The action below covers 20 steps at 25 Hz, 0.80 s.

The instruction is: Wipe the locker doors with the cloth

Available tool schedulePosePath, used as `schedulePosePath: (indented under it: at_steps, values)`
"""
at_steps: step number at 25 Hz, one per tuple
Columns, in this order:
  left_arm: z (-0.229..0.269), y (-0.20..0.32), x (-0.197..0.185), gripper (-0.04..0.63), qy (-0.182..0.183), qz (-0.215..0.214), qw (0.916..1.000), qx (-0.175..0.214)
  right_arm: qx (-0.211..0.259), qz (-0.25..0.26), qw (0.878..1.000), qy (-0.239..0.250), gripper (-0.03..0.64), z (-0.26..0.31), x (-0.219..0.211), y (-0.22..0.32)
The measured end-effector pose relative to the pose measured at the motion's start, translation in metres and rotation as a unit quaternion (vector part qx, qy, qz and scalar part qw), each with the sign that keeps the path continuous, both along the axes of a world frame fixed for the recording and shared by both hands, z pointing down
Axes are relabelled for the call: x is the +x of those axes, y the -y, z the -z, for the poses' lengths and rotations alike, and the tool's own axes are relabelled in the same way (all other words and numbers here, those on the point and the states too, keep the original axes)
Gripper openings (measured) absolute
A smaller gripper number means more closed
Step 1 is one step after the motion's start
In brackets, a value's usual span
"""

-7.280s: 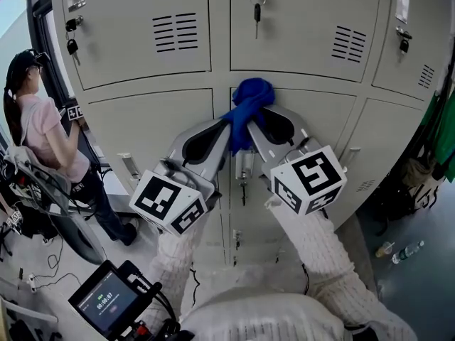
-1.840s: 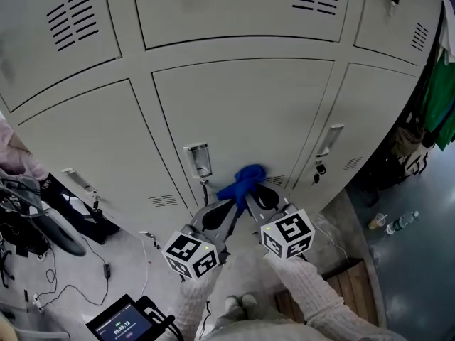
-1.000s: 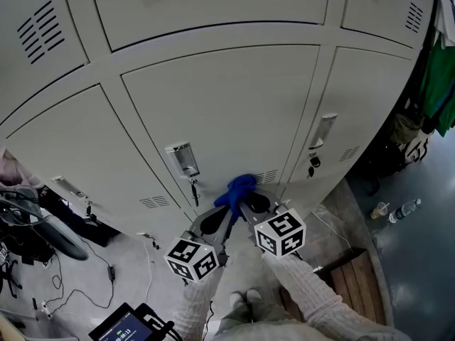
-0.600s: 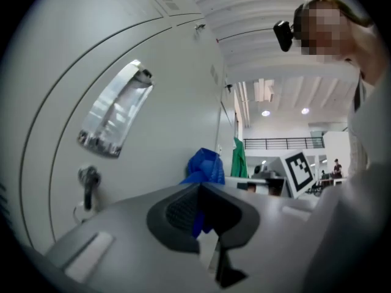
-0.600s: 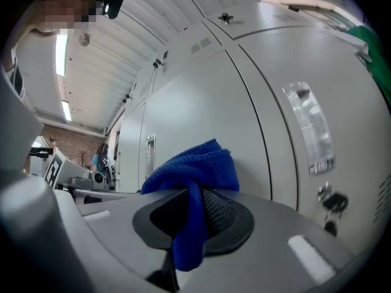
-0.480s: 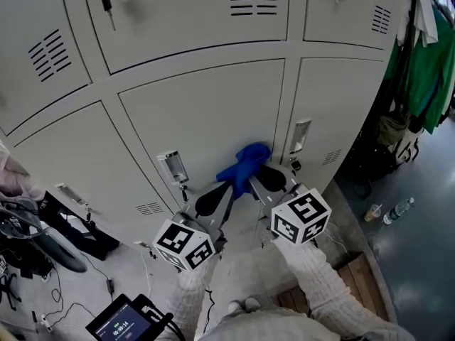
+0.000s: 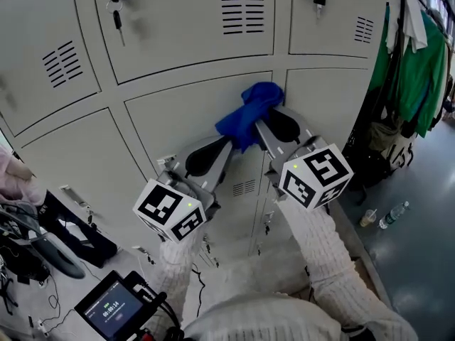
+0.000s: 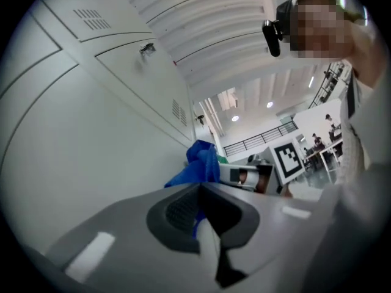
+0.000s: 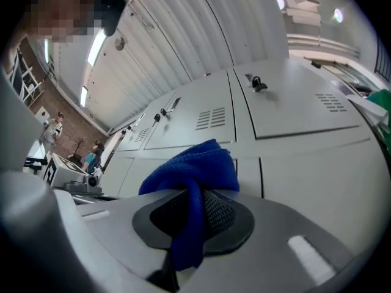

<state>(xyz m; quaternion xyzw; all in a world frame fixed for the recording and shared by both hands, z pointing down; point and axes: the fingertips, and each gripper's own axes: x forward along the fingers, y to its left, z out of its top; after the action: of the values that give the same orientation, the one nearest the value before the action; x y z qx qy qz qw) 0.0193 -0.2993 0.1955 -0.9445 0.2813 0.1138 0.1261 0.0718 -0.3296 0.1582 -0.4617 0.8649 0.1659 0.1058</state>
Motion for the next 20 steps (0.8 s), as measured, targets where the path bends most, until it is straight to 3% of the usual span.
schedulePosePath:
  at_steps: [3, 9, 20]
  values:
    - [0.024, -0.004, 0.001, 0.008, -0.002, -0.004, 0.9998, 0.018, 0.016, -0.009, 1.000, 0.000, 0.052, 0.028, 0.005, 0.003]
    - [0.044, -0.007, -0.005, 0.008, -0.012, 0.003, 0.9996, 0.025, 0.012, -0.010, 1.000, 0.003, 0.052, 0.033, 0.004, 0.008]
    - [0.030, 0.000, -0.009, 0.006, -0.017, 0.014, 0.9997, 0.005, 0.010, -0.004, 1.000, 0.011, 0.052, 0.020, 0.001, 0.008]
